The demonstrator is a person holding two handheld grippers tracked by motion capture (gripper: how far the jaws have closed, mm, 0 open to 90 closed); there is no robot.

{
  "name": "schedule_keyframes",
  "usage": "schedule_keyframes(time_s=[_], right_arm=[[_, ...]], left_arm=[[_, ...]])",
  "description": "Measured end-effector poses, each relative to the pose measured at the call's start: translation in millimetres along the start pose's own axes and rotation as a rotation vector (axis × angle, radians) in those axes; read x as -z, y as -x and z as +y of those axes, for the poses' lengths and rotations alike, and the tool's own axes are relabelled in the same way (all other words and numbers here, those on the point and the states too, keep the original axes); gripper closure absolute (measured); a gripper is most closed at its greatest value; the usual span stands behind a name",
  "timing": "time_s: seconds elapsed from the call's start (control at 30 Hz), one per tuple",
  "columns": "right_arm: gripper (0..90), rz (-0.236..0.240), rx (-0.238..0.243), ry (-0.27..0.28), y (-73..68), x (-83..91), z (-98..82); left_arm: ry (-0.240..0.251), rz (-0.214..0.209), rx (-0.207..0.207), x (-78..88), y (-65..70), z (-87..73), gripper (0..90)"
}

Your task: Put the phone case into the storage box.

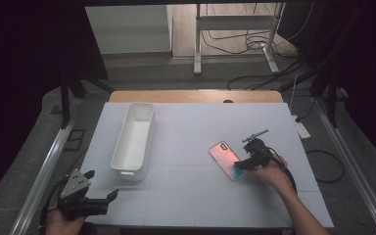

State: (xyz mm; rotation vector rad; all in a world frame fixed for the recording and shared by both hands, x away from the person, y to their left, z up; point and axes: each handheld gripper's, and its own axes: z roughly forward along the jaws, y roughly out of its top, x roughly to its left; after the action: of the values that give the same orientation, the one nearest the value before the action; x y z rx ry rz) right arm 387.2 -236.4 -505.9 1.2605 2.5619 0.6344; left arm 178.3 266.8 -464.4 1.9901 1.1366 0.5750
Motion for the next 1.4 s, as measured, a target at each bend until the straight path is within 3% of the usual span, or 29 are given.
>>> schedule_keyframes(time_s=[0.1, 0.23, 0.33, 0.4, 0.47, 0.9, 1.27, 1.4], right_arm=[[46.1, 0.026, 0.017, -0.002, 1.4, 3.9, 0.3], [64.1, 0.059, 0.027, -0.011, 0.3, 5.6, 1.6], [69.9, 0.071, 0.026, -0.015, 0.4, 5.8, 2.1], [81.0, 0.099, 0.017, -0.022, 0.9, 6.0, 2.5], [85.6, 0.103, 0.021, -0.024, -0.1, 6.1, 2.9], [88.0, 0.074, 0.002, -0.038, -2.7, 6.9, 4.6], [88.0, 0.071, 0.018, 0.013, -2.7, 14.8, 3.7], [87.9, 0.072, 0.009, 0.033, -4.8, 19.1, 3.7]], left_arm=[[-0.001, 0.001, -0.001, 0.0, 0.2, 0.1, 2.4], [-0.001, 0.001, -0.001, -0.2, 0.5, 0.0, 2.4], [-0.001, 0.001, -0.001, -0.1, 0.6, 0.0, 2.4], [-0.002, 0.001, -0.002, -0.2, 0.7, 0.0, 2.4], [-0.003, 0.002, -0.007, -0.2, 0.8, 0.1, 2.4], [-0.005, 0.006, -0.011, -0.4, 1.4, 0.4, 2.3], [-0.005, 0.01, 0.007, -0.5, -0.2, 0.3, 1.4], [0.004, -0.011, 0.024, 0.2, -2.5, -0.3, 2.2]])
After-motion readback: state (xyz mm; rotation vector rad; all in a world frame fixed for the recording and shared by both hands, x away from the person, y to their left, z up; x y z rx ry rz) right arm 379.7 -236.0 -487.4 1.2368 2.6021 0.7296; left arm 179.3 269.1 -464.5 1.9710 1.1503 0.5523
